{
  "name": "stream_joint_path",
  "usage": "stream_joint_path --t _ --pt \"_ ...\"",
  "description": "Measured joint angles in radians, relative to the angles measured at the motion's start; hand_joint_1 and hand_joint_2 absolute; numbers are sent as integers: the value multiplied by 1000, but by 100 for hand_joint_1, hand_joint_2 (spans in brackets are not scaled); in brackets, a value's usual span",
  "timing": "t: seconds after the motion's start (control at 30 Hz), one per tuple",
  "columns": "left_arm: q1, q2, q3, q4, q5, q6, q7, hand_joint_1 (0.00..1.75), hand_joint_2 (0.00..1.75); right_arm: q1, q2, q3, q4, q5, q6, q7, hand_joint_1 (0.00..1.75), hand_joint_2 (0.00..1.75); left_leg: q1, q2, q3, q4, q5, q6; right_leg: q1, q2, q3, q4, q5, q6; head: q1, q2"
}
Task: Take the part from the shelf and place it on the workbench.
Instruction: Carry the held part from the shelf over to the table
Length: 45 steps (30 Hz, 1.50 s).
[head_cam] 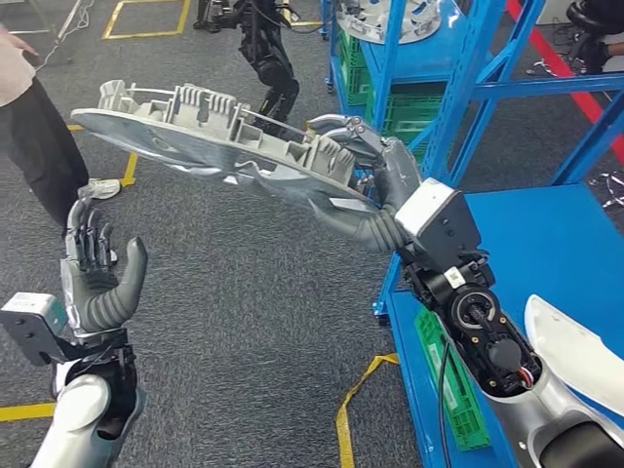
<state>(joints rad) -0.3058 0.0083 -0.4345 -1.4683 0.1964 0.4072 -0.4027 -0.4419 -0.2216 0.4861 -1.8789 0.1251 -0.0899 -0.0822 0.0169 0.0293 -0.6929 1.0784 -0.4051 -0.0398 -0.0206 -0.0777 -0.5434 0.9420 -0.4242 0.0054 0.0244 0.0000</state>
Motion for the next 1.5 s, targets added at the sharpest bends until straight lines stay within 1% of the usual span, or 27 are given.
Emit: stream_joint_path --t 0.07,0.1,0.17,0.2,0.27,0.33,0.4,0.43,0.47,0.53,0.6,0.67,0.7,0.77,0.83,0.9,0.93,0.97,1.03,1.1,1.2,1.23,1.3,1.37,1.4,1.43,1.5 --pt "-5 0 0 0 2 -2 -1 0 175 -3 0 0 1 0 -2 -2 175 175 -5 33 58 -109 34 10 6 -20 3 3 -7 11 -3 0" --pt "-7 -1 0 1 3 -2 -2 0 175 -4 0 1 3 0 -4 -3 175 175 -8 37 67 -127 35 17 9 -29 5 4 -10 17 -1 0" --pt "-9 0 0 4 7 -3 -3 0 175 -6 0 1 6 0 -6 -6 175 175 -10 10 66 -126 34 32 9 -47 12 4 -17 28 6 0" --pt "-9 0 0 5 9 -3 -3 0 175 -7 0 1 8 0 -7 -8 175 175 -8 -2 68 -127 34 39 5 -37 12 11 -26 34 8 0" --pt "-11 -1 0 7 12 -4 -3 0 175 -8 0 1 11 -1 -8 -11 175 175 -3 -24 74 -130 36 52 -1 15 -17 80 -70 40 14 0" --pt "-12 -2 0 10 15 -6 -4 0 175 -7 0 1 15 -5 -9 -14 175 175 -4 -47 75 -130 36 59 0 63 -87 226 -134 41 29 0" --pt "-11 -3 0 14 17 -8 -4 0 175 -4 0 1 21 -12 -9 -16 175 175 -7 -76 75 -128 35 61 1 74 -141 321 -151 40 42 0" --pt "-10 -3 0 17 17 -9 -4 0 175 -3 0 1 23 -14 -9 -16 175 175 -8 -92 76 -127 35 61 1 76 -142 309 -129 37 45 0" --pt "-10 -3 0 18 18 -9 -4 0 175 -2 0 1 25 -15 -9 -17 175 175 -8 -108 78 -126 34 60 1 81 -125 259 -90 32 47 0" --pt "-11 -3 0 19 18 -10 -4 0 175 -2 0 1 28 -15 -10 -17 175 175 -7 -138 77 -124 33 57 0 123 -68 116 -16 21 52 0" --pt "-11 -3 0 22 18 -9 -4 0 175 -2 0 1 31 -15 -10 -19 175 175 -4 -163 69 -121 36 48 0 157 -31 35 5 14 54 0" --pt "-10 -2 0 24 18 -5 -3 0 175 -3 0 1 32 -16 -10 -21 175 175 0 -188 59 -123 43 34 -1 142 -19 20 0 11 53 0" --pt "-9 -1 0 25 19 -1 -3 0 175 -3 0 1 34 -16 -10 -22 175 175 -2 -184 55 -121 42 28 -2 128 -15 14 1 9 53 0" --pt "-11 2 0 25 18 6 -1 0 175 -4 0 1 37 -17 -9 -25 175 175 -9 -130 28 -70 11 19 -7 99 -5 2 5 2 39 0" --pt "-11 3 0 25 17 11 1 0 175 -4 0 1 42 -19 -9 -31 175 175 -8 -62 -40 63 -49 12 -4 71 -3 0 6 -3 24 0" --pt "-8 4 0 26 17 12 2 0 175 -3 0 2 48 -23 -9 -35 175 175 -3 -40 -97 168 -77 5 -3 41 -3 0 4 -4 15 0" --pt "-7 6 0 27 17 12 2 0 175 -3 0 2 51 -26 -9 -36 175 175 0 -35 -98 167 -66 3 -3 26 -3 0 3 -4 10 0" --pt "-6 8 0 28 17 13 3 0 175 -2 0 2 55 -29 -9 -37 175 175 1 -29 -74 120 -38 2 -4 12 -2 0 1 -2 6 0" --pt "-8 10 0 28 16 17 4 0 175 -2 0 2 60 -33 -10 -41 175 175 -2 11 8 -30 21 4 -2 -12 1 2 -4 7 -1 0" --pt "-9 12 -1 28 13 22 5 0 175 -3 0 2 65 -35 -12 -45 175 175 -8 38 56 -118 43 16 5 -31 5 4 -11 18 -2 0" --pt "-6 18 0 27 5 32 8 0 175 -3 0 3 73 -36 -18 -52 175 175 -10 7 58 -123 39 36 8 -61 18 2 -21 34 5 0" --pt "-5 20 0 26 3 33 8 0 175 -3 0 3 76 -36 -20 -53 175 175 -8 -5 59 -124 38 42 4 -56 17 9 -32 39 7 0" --pt "-5 24 0 25 0 35 11 0 175 -2 0 2 83 -37 -23 -54 175 175 -5 -29 63 -127 39 52 0 -11 -15 86 -82 45 16 0" --pt "-4 29 0 25 -2 38 17 0 175 -1 0 2 93 -42 -24 -56 175 175 -6 -54 63 -126 39 58 1 43 -81 227 -143 44 32 0" --pt "0 31 0 25 -3 40 20 0 175 2 0 2 98 -45 -24 -57 175 175 -7 -68 64 -125 39 60 3 56 -109 280 -155 42 38 0" --pt "4 35 0 25 -5 42 24 0 175 6 0 2 102 -48 -24 -58 175 175 -9 -83 65 -125 38 60 4 65 -123 300 -148 39 42 0" --pt "17 42 1 21 -8 44 32 0 175 12 0 1 108 -51 -24 -59 175 175 -10 -118 70 -122 36 61 3 84 -102 227 -79 29 47 0"
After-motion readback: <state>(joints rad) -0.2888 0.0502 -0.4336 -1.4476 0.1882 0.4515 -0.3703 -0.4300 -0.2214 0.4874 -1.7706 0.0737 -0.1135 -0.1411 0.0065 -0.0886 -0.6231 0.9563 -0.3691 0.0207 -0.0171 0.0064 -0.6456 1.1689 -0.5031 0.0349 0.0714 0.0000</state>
